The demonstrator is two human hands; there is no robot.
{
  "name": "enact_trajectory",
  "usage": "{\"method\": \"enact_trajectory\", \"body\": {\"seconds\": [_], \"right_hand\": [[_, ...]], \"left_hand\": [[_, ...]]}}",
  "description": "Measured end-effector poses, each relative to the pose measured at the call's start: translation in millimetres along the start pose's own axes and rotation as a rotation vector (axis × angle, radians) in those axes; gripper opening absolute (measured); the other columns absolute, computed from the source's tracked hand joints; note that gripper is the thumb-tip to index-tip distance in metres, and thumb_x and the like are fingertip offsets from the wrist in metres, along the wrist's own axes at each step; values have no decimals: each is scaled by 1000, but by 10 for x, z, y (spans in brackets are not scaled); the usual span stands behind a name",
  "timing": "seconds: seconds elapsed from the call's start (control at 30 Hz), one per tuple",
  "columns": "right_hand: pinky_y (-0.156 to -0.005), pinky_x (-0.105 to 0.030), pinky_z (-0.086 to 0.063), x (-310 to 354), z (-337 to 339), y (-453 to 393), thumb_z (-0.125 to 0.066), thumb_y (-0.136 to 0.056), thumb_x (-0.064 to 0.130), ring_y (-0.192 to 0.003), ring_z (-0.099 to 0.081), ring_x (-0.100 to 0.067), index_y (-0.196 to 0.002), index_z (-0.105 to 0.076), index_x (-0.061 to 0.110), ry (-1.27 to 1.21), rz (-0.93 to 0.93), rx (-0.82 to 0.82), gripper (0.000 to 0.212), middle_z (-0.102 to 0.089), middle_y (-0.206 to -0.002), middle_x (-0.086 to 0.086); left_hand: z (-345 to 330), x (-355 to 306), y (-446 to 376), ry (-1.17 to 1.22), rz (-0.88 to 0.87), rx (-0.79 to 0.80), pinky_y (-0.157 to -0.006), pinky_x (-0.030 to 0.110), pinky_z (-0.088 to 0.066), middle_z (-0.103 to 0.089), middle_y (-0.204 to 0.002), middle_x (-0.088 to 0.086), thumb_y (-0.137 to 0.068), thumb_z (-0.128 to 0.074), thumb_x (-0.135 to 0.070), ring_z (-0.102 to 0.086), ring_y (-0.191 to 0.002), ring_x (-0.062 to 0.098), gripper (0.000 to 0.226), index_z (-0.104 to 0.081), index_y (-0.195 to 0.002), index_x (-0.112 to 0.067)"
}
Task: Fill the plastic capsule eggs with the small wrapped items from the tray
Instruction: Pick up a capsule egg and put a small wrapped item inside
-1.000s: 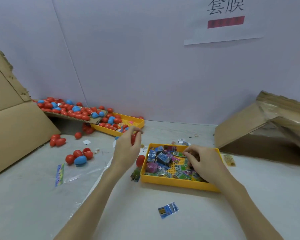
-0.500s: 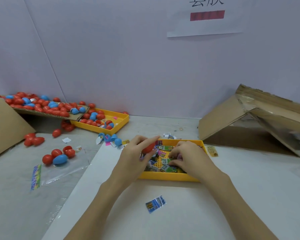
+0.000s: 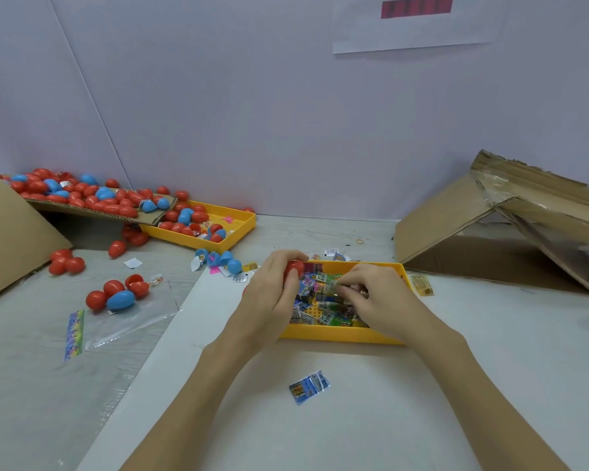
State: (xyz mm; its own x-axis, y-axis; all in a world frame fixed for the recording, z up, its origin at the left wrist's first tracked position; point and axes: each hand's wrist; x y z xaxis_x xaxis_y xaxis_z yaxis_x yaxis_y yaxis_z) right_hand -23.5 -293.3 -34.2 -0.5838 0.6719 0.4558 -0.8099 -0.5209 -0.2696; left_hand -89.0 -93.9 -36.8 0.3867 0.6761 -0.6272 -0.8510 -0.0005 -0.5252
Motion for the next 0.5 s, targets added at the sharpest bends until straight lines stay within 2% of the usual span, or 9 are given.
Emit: {"method": "enact_trajectory", "body": {"seconds": [0.1,0.17,0.23,0.27,0.33,0.4,0.5], "right_hand": [[-84,-44,-50,24,5,13,-55,-104,30,-92,-55,-9,-85,-74,18,-60,-7,47,29,-63,-96,4],[-87,-41,-49,76,23,32,-57,-104,31,-95,-56,-6,-73,-66,36,-146,5,48,32,-62,-101,8],[-84,-34,-48,119,36,44,-60,-102,35,-96,-57,-2,-81,-67,48,-193,25,41,25,-62,-106,12],[-80,-28,-46,125,33,44,-62,-100,37,-94,-57,-1,-92,-73,46,-198,28,41,17,-62,-108,13],[-73,-18,-39,124,16,43,-64,-99,36,-89,-58,3,-105,-77,38,-184,34,33,14,-63,-105,17],[-69,-15,-38,128,13,42,-68,-97,35,-82,-60,6,-100,-77,36,-240,3,-11,9,-65,-91,20],[-66,-19,-53,138,57,43,-75,-92,30,-78,-71,-2,-87,-74,27,-492,-89,-57,5,-74,-79,10]], "left_hand": [[-4,-36,2,67,9,-18,-82,16,-46,-61,-103,-5,-101,-34,-25,-57,-100,6,29,-60,-110,-17],[-20,-30,5,35,-30,-15,-81,18,-48,-61,-102,-7,-103,-44,-36,-58,-99,8,25,-61,-109,-19],[-35,-28,11,-4,-54,21,-80,13,-49,-61,-106,-9,-99,-59,-46,-58,-101,8,27,-62,-112,-22],[-45,-21,7,-12,-72,32,-80,12,-49,-61,-107,-10,-96,-66,-42,-59,-101,7,26,-63,-112,-21],[-64,-10,2,-18,-113,19,-80,11,-48,-64,-101,-13,-94,-72,-27,-60,-97,5,16,-68,-106,-19],[-68,-17,0,34,-70,-25,-79,10,-47,-66,-95,-16,-93,-73,-20,-62,-94,3,9,-69,-101,-20],[-42,-49,-16,182,126,-95,-75,11,-50,-67,-89,-18,-94,-72,-25,-63,-92,2,5,-68,-96,-29]]}}
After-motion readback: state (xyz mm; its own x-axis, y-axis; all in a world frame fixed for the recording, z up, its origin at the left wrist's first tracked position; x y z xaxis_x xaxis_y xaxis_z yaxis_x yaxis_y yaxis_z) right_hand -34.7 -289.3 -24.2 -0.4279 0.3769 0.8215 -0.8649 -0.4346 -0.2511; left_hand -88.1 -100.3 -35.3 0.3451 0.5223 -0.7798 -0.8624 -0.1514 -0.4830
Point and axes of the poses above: each hand's wrist, its own y-axis away from the middle knuckle, its own z-axis out of the back of the hand, x = y × z
